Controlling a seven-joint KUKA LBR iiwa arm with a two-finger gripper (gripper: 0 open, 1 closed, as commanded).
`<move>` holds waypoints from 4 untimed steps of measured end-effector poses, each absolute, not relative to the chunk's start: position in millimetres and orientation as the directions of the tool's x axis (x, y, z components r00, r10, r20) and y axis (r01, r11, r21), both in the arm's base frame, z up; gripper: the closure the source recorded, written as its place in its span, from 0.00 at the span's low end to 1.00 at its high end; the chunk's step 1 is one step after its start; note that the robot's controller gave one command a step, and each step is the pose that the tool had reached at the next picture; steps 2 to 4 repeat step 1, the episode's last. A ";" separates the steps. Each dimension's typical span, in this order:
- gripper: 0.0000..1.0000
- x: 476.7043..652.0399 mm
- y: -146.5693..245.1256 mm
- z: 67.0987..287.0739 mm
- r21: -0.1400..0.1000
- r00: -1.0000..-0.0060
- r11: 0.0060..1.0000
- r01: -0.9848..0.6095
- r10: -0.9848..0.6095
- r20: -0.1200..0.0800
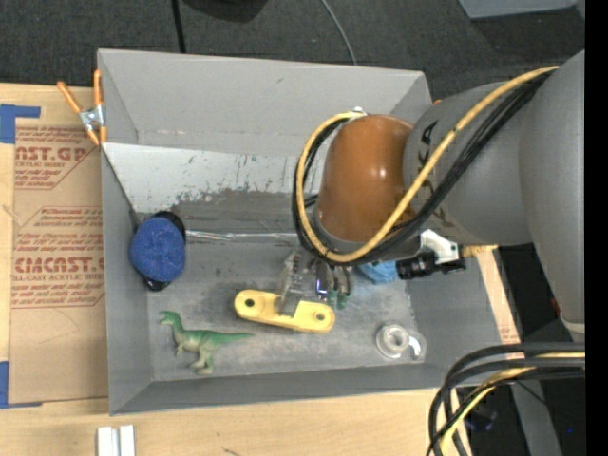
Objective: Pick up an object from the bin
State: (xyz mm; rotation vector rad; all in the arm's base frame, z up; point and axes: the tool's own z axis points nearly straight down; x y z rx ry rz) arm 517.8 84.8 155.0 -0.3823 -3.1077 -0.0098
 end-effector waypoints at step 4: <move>1.00 521.3 109.5 372.5 0.018 -0.937 0.937 0.348 0.348 -0.017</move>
Offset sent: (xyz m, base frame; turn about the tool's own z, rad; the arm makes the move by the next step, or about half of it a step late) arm 0.0000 0.0000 0.0000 0.0000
